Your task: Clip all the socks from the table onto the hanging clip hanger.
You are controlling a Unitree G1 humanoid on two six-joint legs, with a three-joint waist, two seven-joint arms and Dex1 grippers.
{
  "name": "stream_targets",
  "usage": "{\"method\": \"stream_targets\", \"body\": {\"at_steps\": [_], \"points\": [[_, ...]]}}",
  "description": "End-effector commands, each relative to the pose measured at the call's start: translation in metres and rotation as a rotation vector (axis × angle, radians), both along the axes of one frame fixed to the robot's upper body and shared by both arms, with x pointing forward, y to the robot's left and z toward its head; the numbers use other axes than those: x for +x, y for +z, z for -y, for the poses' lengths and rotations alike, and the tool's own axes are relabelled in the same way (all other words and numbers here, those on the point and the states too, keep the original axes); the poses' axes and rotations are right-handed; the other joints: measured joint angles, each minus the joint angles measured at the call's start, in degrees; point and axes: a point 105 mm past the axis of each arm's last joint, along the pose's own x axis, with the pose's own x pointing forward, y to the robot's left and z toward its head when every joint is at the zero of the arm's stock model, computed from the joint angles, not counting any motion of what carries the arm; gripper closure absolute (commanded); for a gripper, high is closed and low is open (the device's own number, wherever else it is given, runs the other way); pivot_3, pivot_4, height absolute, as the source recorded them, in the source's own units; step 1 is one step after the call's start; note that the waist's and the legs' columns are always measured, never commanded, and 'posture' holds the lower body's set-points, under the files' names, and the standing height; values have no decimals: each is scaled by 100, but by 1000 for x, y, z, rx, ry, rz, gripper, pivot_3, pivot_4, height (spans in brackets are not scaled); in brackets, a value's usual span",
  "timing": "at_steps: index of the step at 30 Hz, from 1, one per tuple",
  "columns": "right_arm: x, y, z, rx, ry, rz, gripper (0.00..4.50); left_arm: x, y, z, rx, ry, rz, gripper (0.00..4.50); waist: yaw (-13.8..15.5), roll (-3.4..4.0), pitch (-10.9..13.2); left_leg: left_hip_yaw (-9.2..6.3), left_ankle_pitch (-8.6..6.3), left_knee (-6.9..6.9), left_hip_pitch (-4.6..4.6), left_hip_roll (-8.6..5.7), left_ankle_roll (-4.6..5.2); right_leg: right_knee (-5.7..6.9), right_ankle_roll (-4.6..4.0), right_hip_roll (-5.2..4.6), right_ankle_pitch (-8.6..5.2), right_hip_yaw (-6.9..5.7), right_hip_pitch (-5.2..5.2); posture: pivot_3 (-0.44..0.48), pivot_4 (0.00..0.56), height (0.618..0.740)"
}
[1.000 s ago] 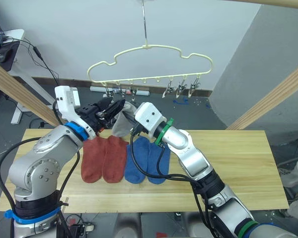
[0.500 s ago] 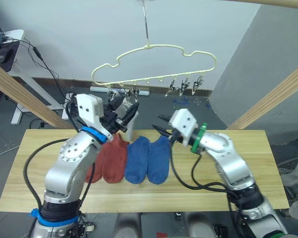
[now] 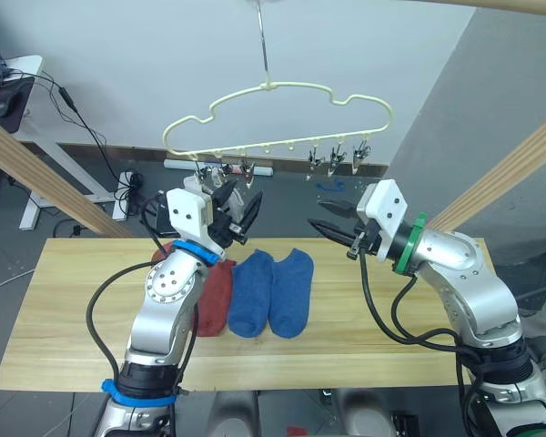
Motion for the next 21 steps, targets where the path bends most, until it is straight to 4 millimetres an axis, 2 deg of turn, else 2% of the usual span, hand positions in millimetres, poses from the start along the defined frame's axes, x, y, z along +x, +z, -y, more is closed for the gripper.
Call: {"method": "stream_targets", "body": {"at_steps": [1,11,21], "points": [[-8,20,1,16,32,68,2848,-1,12,1,-10,22,71,1903,0,0,0,1,0,1,0,0,0,0,0,0,0,1,0,-66,330,735],[-13,35,0,61,99,65,2848,8,28,3,-65,31,106,1903,-24,0,0,-1,0,2,0,-3,0,2,0,3,0,-4,1,-76,326,735],[-12,37,2,56,116,61,2848,8,36,5,-85,27,117,1903,-65,-1,0,-4,0,2,1,-2,0,2,0,3,0,-6,3,-75,322,735]]}}
